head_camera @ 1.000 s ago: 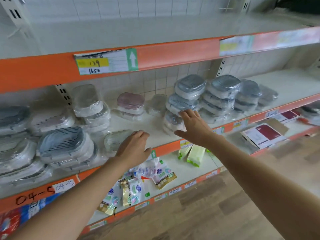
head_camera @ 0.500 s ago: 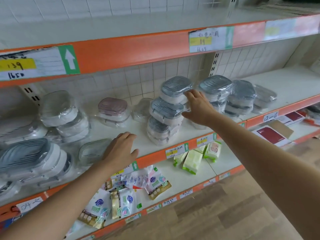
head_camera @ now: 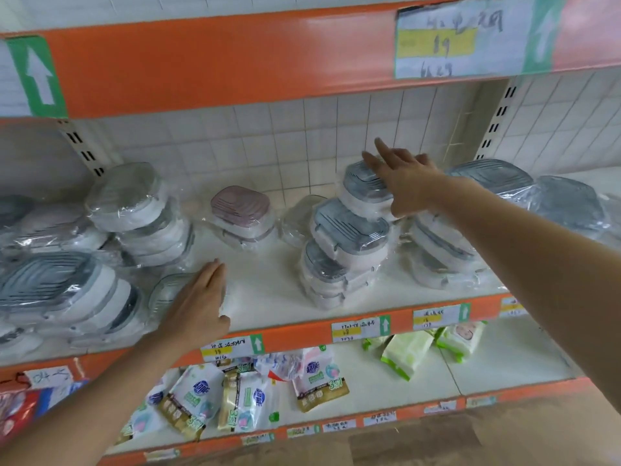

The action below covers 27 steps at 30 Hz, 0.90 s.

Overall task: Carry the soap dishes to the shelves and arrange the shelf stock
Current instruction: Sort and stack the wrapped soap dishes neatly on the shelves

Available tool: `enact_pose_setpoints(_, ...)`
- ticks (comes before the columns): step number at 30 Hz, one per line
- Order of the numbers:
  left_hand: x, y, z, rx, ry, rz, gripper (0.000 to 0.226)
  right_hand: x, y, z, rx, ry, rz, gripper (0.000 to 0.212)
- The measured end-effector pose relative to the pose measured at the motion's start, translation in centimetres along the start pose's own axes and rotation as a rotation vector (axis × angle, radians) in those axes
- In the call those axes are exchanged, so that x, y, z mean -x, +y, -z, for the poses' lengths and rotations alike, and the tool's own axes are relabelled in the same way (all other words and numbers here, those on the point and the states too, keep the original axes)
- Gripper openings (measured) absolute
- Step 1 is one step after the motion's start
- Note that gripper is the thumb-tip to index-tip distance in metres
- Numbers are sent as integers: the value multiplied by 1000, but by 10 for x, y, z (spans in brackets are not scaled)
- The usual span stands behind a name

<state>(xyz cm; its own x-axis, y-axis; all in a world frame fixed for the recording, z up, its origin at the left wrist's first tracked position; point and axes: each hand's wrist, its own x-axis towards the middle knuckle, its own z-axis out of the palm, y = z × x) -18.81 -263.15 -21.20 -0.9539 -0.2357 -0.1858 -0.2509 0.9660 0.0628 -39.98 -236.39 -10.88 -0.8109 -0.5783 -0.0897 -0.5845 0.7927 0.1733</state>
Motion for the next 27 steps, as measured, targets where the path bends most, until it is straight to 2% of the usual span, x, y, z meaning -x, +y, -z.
enact_pose_setpoints(4, -11, -14, 6, -41, -88, 82, 94, -6, 0, 2, 71, 1, 7, 106)
enact_pose_setpoints(8, -14, -18, 5, -73, -164, 107, 98, -5, 4, 2, 18, 87, 36, 104)
enact_pose_setpoints(11, -11, -20, 9, -124, -88, 65, 95, -2, 5, 6, -78, 169, 44, 101)
enact_pose_setpoints(17, 3, -11, 21, 46, 87, -66, 99, 17, -25, 22, -283, 205, 70, 98)
enact_pose_setpoints(22, 27, -1, 29, 67, 182, -259, 96, 41, -69, 22, -287, 181, 91, 99)
enact_pose_setpoints(27, 56, -15, 36, 49, 198, -313, 100, 65, -108, 27, -286, 172, 86, 97)
